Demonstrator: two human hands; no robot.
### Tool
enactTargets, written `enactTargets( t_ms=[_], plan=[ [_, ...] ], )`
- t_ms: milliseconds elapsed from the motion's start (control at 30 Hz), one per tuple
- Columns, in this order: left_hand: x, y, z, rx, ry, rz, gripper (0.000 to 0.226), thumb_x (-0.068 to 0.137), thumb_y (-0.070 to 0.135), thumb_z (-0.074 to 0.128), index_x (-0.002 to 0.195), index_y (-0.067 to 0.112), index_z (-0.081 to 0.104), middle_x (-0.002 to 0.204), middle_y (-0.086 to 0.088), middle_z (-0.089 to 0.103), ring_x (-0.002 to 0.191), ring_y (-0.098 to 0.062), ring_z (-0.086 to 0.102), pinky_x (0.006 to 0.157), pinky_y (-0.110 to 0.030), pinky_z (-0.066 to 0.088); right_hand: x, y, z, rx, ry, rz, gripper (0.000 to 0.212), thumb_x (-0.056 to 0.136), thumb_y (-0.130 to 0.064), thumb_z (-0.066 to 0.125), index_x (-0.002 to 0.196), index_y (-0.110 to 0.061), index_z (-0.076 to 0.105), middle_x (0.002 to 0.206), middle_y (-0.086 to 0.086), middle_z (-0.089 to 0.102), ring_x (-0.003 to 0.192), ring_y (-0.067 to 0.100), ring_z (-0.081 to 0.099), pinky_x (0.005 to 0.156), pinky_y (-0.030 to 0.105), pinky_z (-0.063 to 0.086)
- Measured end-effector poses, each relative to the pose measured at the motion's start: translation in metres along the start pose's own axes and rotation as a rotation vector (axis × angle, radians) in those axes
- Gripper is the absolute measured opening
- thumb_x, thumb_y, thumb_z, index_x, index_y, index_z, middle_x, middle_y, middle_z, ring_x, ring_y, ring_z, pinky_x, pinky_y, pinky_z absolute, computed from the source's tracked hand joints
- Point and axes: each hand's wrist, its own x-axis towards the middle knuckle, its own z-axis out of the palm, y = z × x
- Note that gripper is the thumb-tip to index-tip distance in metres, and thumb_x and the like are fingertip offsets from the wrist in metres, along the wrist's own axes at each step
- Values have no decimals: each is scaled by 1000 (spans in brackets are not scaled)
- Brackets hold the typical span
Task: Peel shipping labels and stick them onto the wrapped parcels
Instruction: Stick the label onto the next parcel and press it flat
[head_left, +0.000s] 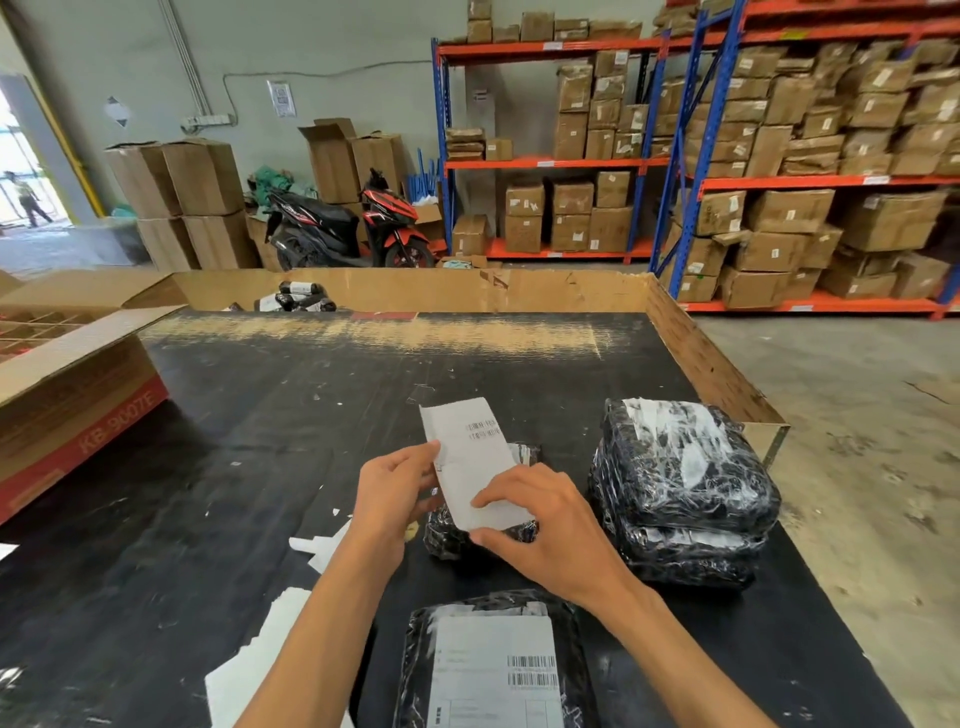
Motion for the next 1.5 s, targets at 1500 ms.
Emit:
enactTargets(
  t_ms=[1500],
  plan=[
    [105,-74,1,596,-34,168,48,78,-6,72,118,17,56,92,-5,68,75,-13,61,67,-18,50,46,89,53,388,116,966,23,87,-10,72,109,-6,76,101,7,77,87,17,66,92,44,58]
  ],
)
